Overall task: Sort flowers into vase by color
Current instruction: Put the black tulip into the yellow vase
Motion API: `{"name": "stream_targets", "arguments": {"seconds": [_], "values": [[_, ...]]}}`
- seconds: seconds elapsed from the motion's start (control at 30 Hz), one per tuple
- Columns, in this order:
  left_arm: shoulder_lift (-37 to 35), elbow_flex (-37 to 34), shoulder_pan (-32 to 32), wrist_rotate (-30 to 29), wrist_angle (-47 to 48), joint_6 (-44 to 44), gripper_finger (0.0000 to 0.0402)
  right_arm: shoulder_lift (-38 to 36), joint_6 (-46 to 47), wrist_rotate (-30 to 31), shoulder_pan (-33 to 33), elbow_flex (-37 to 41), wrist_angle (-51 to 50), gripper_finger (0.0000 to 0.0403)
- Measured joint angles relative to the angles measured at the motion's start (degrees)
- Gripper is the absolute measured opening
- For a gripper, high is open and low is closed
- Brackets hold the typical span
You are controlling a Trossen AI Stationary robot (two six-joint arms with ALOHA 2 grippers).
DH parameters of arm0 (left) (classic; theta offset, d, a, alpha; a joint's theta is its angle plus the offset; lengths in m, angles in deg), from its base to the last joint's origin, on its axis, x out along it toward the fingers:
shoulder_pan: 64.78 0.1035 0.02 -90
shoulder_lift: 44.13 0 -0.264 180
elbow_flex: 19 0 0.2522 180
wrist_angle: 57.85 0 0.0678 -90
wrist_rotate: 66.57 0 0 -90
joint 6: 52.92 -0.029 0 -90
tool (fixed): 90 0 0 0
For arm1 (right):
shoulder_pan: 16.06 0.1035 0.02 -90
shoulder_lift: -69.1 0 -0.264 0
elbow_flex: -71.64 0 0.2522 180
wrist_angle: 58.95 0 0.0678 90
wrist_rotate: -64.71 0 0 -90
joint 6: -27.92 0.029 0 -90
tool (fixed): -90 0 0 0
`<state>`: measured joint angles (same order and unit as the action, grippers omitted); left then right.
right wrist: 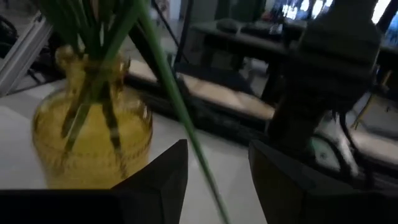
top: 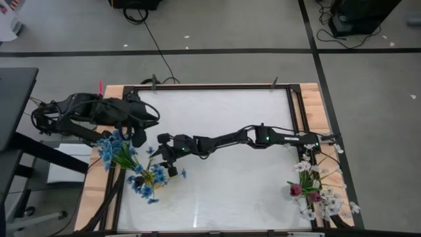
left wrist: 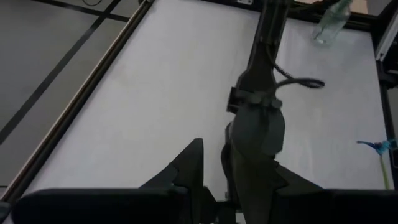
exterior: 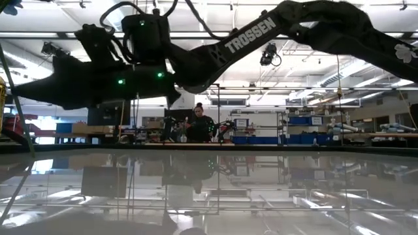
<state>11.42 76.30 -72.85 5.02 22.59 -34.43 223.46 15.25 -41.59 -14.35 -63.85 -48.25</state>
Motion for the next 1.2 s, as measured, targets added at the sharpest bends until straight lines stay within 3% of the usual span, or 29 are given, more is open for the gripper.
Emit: {"name": "stream_targets", "arguments": {"seconds": [0.2, 0.53, 0.67, 0.87, 1.2], "values": [[-0.09, 0.00, 0.41, 0.70, -0.53, 0.40, 0.0089, 3.20, -0.99, -1.15, 0.11, -5.52, -2.69, 0.0164], [-0.08, 0.00, 0.41, 0.97, -0.44, 0.43, 0.0089, 3.17, -1.42, -0.35, 0.84, -6.72, -1.67, 0.0154], [-0.04, 0.00, 0.41, 0.97, -0.49, 0.43, 0.0089, 3.17, -1.41, -0.06, 0.90, -6.74, -1.97, 0.0121], [-0.04, 0.00, 0.41, 0.97, -0.54, 0.43, 0.0089, 3.17, -1.01, 0.14, 0.90, -6.74, -1.78, 0.0016], [-0.04, 0.00, 0.41, 1.07, -0.54, 0.43, 0.0089, 2.17, 8.98, 1.57, 0.44, -6.74, -2.53, 0.0007]]}}
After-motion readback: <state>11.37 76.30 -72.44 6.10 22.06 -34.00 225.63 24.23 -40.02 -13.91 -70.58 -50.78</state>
